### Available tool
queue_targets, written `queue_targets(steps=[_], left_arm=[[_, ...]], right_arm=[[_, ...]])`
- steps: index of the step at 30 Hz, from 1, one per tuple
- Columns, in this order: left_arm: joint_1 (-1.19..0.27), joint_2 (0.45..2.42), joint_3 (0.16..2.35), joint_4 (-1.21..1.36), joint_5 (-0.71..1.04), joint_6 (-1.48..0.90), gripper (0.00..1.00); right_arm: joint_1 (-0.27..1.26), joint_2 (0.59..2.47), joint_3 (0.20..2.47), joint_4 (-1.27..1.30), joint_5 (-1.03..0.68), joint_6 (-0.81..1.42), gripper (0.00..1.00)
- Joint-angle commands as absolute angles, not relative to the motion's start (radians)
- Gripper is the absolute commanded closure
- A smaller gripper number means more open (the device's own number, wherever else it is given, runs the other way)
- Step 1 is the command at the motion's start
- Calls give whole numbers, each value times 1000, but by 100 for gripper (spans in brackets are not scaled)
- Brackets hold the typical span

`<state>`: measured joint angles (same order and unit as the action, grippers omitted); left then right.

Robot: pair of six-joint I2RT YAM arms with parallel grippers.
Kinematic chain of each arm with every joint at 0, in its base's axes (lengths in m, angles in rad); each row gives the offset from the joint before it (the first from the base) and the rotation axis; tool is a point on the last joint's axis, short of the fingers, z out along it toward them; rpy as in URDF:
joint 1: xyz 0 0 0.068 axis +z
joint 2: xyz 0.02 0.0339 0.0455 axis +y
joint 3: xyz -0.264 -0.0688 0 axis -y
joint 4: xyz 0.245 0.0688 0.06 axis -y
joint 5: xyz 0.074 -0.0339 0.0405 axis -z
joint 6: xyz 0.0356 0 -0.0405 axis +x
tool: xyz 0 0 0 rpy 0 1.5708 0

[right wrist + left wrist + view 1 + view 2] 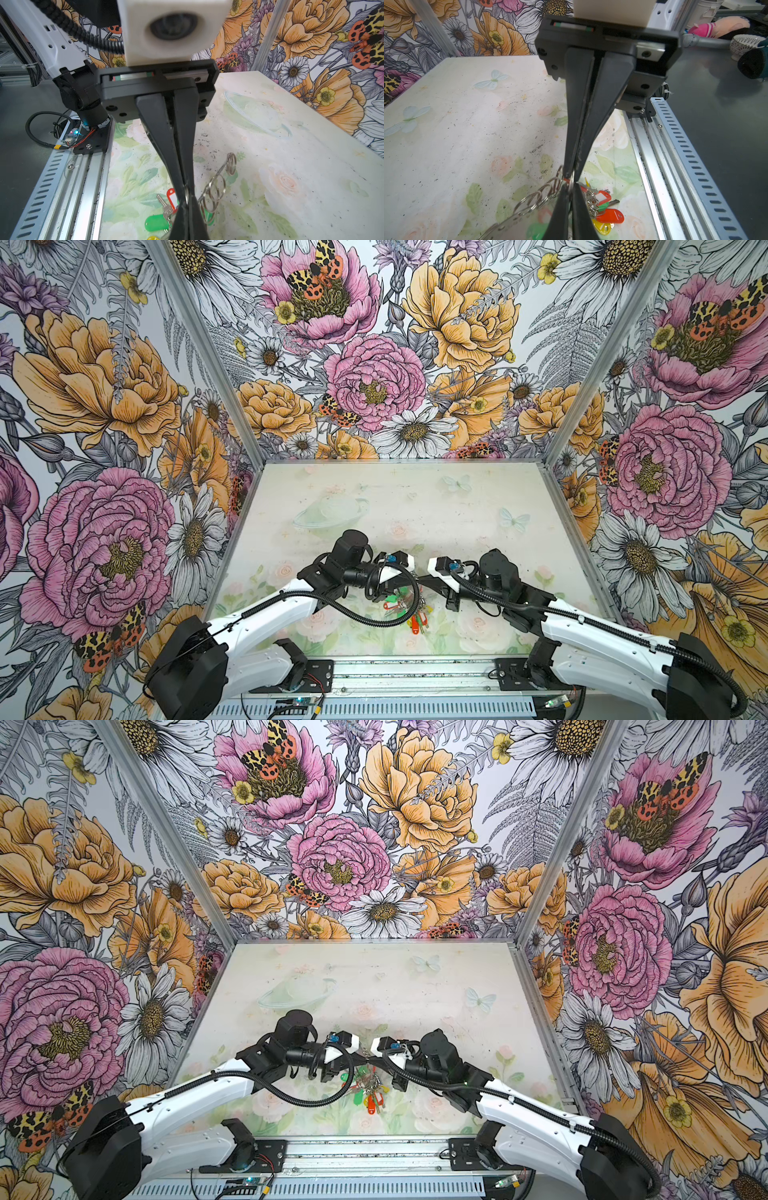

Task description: Put the keys on the keyring

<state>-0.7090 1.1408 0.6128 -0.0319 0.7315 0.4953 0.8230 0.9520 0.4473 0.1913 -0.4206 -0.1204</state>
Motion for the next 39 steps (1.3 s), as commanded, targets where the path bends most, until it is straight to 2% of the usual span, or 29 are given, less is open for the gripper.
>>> queue_targets(steps=[1,8,24,33,39], left_arm=[[-691,1122,586,57,718,470,86],[-673,1137,564,110,703,443,80],[-714,1169,514,189,634,349,80],[-733,1185,489,255,581,310,86],[-735,1187,485,285,546,302,97]], right_arm=[[815,918,429,326,-369,-51,100],[814,952,364,527,-343,45,100],[847,1054,265,826,-245,107,100],[893,1126,250,938,-193,103,100],[915,1129,228,991,-109,102,100]])
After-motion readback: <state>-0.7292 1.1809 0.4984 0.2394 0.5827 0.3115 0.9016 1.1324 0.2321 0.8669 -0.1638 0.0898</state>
